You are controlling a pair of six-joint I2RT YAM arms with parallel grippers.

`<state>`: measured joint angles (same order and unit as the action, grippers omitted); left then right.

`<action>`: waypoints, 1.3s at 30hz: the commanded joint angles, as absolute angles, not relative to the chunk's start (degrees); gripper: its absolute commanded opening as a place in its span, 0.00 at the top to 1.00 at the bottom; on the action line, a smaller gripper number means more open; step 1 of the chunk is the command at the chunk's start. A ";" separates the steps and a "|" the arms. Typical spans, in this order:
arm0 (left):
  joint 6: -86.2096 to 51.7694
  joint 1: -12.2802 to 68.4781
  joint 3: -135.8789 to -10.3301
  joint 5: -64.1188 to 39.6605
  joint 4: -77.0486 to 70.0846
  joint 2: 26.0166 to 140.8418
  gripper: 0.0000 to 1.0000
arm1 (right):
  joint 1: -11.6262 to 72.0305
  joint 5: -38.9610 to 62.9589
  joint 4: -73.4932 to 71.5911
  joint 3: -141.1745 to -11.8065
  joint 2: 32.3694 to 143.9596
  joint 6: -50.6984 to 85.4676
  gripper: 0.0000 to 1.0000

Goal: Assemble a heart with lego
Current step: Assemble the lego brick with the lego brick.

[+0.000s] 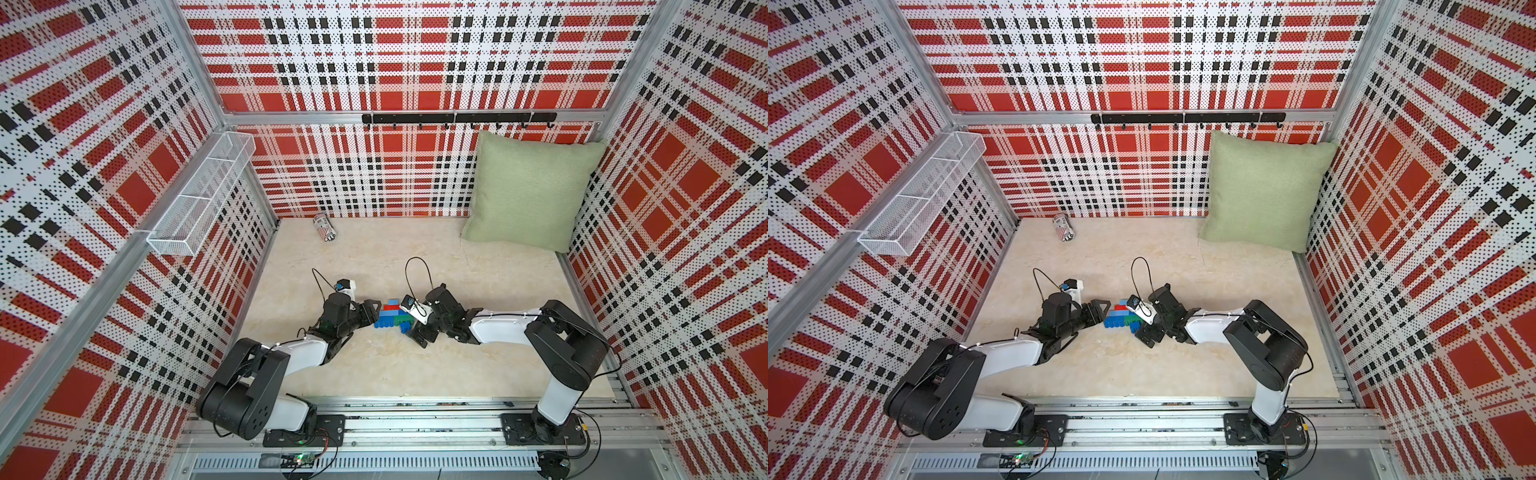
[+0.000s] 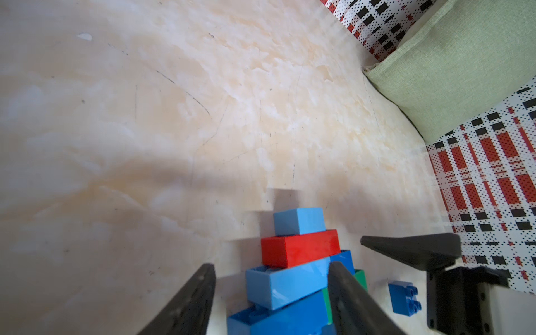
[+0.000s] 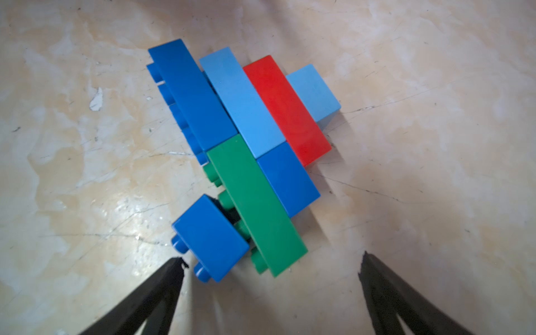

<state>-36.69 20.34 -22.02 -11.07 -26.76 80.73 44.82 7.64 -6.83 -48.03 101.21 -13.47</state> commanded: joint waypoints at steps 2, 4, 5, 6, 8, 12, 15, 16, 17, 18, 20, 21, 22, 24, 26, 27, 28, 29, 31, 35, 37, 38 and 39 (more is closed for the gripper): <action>-35.33 20.73 -23.96 -10.73 -25.66 81.87 0.33 | 44.58 8.44 -5.31 -49.83 99.82 -15.66 0.01; -35.33 20.98 -24.27 -10.56 -25.66 82.09 0.33 | 44.47 7.68 -4.92 -50.64 100.36 -16.59 0.01; -35.17 21.09 -24.42 -10.46 -25.66 82.38 0.33 | 44.44 7.48 -4.79 -51.02 100.65 -17.21 0.01; -35.16 21.17 -24.53 -10.54 -25.66 82.67 0.33 | 44.39 7.48 -4.66 -51.54 100.87 -17.75 0.01; -35.11 21.09 -24.86 -10.94 -25.66 83.38 0.33 | 44.17 7.41 -4.32 -52.60 101.70 -18.90 0.02; -34.47 21.03 -25.86 -11.81 -25.75 84.78 0.33 | 43.81 9.16 -2.03 -55.19 103.89 -21.53 0.01; -34.24 20.92 -26.61 -12.86 -25.75 85.99 0.33 | 43.82 10.04 -1.27 -55.62 104.48 -23.60 0.02; -34.07 20.89 -26.82 -12.92 -25.74 86.38 0.33 | 43.78 10.90 -0.44 -55.98 104.57 -24.23 0.01; -33.85 20.87 -27.09 -12.99 -25.74 86.75 0.33 | 43.77 11.33 0.57 -56.60 104.91 -24.83 0.01; -33.60 20.83 -27.20 -13.09 -25.75 87.13 0.33 | 43.77 11.61 1.58 -57.27 105.32 -25.31 0.01; -33.46 20.67 -27.59 -13.27 -25.75 87.69 0.33 | 43.81 11.55 2.14 -57.81 105.90 -26.06 0.02; -33.36 20.65 -27.73 -13.36 -25.75 87.84 0.33 | 43.76 11.53 1.90 -57.73 105.82 -26.34 0.01; -33.15 20.57 -27.84 -13.45 -25.75 87.96 0.33 | 43.68 11.21 1.43 -57.53 105.82 -26.58 0.02; -32.90 20.53 -27.86 -13.53 -25.79 88.10 0.33 | 43.68 11.38 1.45 -57.95 105.97 -27.26 0.02; -32.32 20.48 -28.12 -13.97 -25.75 88.59 0.33 | 43.68 10.89 1.87 -58.73 106.79 -28.02 0.02; -32.22 20.35 -28.20 -14.29 -25.71 88.90 0.33 | 43.68 10.67 1.99 -59.01 107.12 -28.42 0.02; -32.17 20.22 -28.21 -14.63 -25.74 89.35 0.33 | 43.68 10.68 2.25 -59.45 107.60 -28.66 0.02; -31.96 20.13 -28.30 -14.91 -25.75 89.47 0.34 | 43.68 10.71 2.60 -59.86 108.10 -28.97 0.02; -31.64 19.96 -28.61 -15.46 -25.75 90.22 0.34 | 43.68 11.18 3.59 -60.85 109.15 -29.35 0.04; -31.25 19.86 -29.05 -16.06 -25.75 91.14 0.34 | 43.71 11.77 3.48 -61.13 109.96 -29.00 0.07; -30.90 19.86 -29.25 -16.54 -25.75 91.71 0.35 | 43.69 12.02 2.99 -60.91 109.79 -28.47 0.10; -30.72 19.86 -29.33 -16.76 -25.75 91.99 0.35 | 43.71 12.29 2.86 -60.91 109.74 -28.17 0.12; -30.52 19.90 -29.48 -17.11 -25.75 92.34 0.35 | 43.76 12.11 2.29 -60.75 109.79 -27.92 0.15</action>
